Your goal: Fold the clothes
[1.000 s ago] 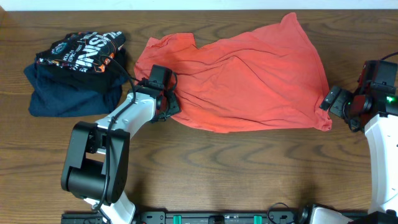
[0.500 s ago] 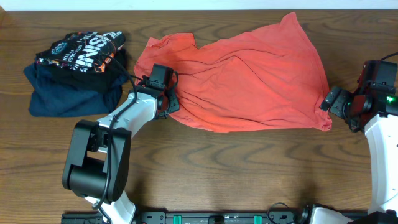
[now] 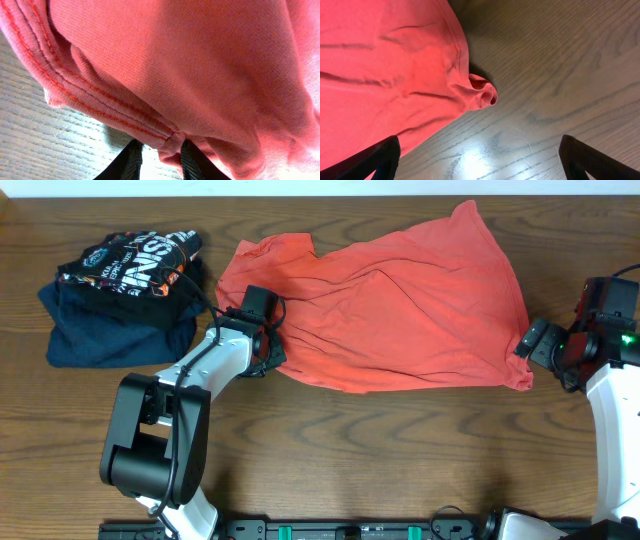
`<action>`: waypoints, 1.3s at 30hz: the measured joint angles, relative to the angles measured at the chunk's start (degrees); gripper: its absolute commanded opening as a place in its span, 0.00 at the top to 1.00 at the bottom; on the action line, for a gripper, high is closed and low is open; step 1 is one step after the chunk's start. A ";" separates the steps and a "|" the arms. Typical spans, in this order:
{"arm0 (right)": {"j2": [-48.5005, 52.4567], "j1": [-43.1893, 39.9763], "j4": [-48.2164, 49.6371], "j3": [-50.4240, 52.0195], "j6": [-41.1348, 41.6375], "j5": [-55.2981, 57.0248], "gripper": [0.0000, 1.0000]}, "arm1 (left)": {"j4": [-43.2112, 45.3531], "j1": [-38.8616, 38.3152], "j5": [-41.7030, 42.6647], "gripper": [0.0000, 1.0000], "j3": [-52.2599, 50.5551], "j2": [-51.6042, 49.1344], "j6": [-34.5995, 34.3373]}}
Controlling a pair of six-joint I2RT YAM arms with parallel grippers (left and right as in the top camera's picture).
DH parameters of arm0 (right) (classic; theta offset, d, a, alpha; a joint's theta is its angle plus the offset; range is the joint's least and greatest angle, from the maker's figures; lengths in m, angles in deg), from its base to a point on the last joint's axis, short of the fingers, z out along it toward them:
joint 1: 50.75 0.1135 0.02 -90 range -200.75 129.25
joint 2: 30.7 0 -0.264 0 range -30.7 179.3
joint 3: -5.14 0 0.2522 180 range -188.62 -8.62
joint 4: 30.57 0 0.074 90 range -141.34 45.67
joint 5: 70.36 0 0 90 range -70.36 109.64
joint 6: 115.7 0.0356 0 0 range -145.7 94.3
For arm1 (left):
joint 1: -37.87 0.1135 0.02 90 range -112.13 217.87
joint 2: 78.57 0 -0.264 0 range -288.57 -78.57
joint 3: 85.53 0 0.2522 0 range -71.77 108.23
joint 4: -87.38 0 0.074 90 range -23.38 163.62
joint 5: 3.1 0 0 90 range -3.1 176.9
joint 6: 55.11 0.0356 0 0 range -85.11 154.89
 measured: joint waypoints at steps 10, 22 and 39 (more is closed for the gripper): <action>0.00 0.00 0.00 0.00 0.00 0.00 0.01 | 1.20 0.00 -0.17 0.70 0.00 0.04 -0.02; 0.00 0.00 -0.79 0.00 0.00 0.00 0.01 | 5.90 0.00 -0.63 0.70 -0.76 -0.28 -3.96; 0.00 0.00 -0.42 0.00 -0.02 0.00 0.01 | -3.98 0.02 0.46 0.94 0.02 0.61 -2.51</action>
